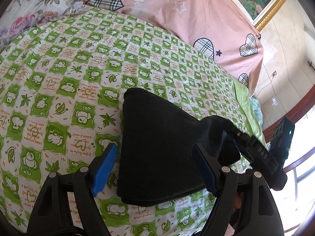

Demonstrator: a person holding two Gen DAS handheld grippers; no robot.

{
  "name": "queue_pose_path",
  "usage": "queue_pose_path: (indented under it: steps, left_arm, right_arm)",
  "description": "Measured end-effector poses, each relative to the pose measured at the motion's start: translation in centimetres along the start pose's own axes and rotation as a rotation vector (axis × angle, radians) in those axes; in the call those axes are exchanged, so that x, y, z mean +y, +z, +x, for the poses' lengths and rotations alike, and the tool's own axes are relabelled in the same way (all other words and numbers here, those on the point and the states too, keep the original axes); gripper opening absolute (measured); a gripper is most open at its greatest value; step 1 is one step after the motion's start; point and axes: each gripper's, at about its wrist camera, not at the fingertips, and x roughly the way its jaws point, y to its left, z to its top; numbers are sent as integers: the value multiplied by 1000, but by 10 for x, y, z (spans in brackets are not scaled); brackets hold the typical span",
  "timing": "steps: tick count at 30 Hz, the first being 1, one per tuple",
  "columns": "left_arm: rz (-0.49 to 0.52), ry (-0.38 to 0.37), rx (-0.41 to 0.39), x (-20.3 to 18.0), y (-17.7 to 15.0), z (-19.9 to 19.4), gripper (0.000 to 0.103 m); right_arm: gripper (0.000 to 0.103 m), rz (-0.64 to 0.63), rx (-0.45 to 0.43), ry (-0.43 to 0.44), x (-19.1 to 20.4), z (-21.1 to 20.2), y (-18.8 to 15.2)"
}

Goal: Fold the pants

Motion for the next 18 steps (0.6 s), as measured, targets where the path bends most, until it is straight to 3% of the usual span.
queue_pose_path:
  steps: [10, 13, 18]
  left_arm:
    - [-12, 23, 48, 7, 10, 24, 79]
    - [-10, 28, 60, 8, 10, 29, 79]
    - [-7, 39, 80, 11, 10, 38, 79]
  right_arm:
    - [90, -98, 44, -155, -6, 7, -19]
    - [88, -107, 49, -155, -11, 6, -24]
    - [76, -86, 71, -95, -20, 7, -29]
